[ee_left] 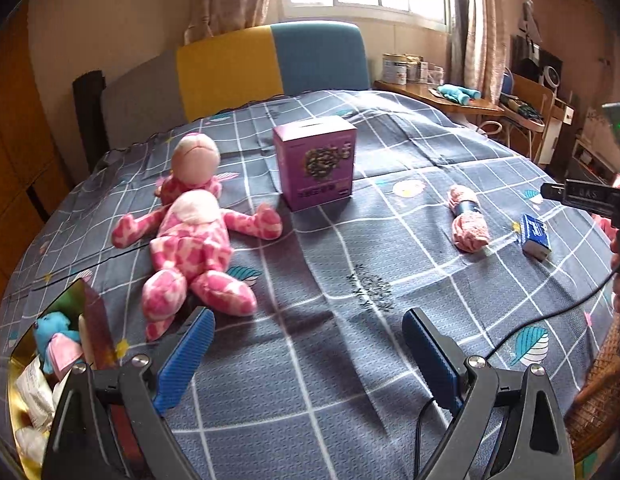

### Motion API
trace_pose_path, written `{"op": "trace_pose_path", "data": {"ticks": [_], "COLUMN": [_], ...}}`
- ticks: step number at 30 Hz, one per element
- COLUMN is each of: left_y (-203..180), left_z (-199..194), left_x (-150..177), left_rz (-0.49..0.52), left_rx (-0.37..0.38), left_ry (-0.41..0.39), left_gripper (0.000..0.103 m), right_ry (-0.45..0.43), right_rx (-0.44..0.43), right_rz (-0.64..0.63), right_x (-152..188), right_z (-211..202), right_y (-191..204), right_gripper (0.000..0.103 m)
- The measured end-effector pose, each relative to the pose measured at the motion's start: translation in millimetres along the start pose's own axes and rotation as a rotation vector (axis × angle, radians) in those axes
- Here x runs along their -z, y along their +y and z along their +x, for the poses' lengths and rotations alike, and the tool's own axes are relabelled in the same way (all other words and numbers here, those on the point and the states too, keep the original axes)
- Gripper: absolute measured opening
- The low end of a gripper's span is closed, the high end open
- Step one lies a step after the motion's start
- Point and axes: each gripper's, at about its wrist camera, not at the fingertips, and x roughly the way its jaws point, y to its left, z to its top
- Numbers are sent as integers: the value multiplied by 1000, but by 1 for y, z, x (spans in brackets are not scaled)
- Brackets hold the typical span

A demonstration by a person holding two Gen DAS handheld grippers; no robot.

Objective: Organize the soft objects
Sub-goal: 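Grasp the pink towel roll with the navy band with the left gripper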

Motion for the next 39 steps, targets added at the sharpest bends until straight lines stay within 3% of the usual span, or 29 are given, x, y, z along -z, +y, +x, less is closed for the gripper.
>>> {"op": "trace_pose_path", "data": {"ticks": [5, 12, 39], "left_y": [-19, -48, -123], "left_z": [11, 28, 68], "left_x": [-11, -25, -52], "left_rz": [26, 78, 175], "left_rx": [43, 70, 174], "left_ry": [6, 16, 51], "left_gripper": [95, 95, 94], "right_ry": [28, -39, -39], "right_rx": [-17, -59, -93], "right_rz": [119, 197, 252], "right_x": [6, 6, 6], "right_z": [12, 0, 1], "right_y": [-19, -35, -43], "right_gripper": [43, 43, 43]}}
